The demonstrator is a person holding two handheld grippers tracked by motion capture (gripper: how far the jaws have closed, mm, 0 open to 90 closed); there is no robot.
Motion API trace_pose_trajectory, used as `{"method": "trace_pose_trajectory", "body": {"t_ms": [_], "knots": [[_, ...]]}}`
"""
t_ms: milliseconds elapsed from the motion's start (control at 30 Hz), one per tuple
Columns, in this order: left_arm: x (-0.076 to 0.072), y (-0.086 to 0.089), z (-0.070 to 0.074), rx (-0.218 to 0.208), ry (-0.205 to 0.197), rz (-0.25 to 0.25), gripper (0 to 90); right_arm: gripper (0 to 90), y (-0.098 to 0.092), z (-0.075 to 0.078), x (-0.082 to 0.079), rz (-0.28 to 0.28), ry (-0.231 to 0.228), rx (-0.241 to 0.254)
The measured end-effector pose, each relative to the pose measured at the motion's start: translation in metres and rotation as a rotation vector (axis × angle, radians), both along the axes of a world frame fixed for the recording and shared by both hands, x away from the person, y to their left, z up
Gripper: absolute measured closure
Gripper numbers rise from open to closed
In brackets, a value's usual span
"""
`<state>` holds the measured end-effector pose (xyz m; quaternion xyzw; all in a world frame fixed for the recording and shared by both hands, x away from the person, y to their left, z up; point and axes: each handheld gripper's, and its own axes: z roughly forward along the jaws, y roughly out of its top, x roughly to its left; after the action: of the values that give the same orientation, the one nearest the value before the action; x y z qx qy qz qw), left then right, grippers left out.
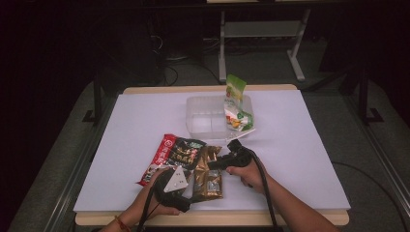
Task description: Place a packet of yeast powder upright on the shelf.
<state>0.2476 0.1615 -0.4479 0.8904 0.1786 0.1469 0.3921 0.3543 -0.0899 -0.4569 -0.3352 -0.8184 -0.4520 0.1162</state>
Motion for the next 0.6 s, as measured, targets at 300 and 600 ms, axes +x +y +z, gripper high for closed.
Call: {"method": "trace_pose_trajectory", "body": {"t_ms": [300,600], "knots": [[0.003,0.016,0.005,-0.111,0.07,0.018,20.9,79.1,-0.004,0.007,-0.007,-0.041,-0.038,-0.003],[0.005,0.031,0.013,-0.163,0.086,0.037,21.3,84.4,-0.02,0.023,-0.014,-0.066,-0.119,-0.002]]}}
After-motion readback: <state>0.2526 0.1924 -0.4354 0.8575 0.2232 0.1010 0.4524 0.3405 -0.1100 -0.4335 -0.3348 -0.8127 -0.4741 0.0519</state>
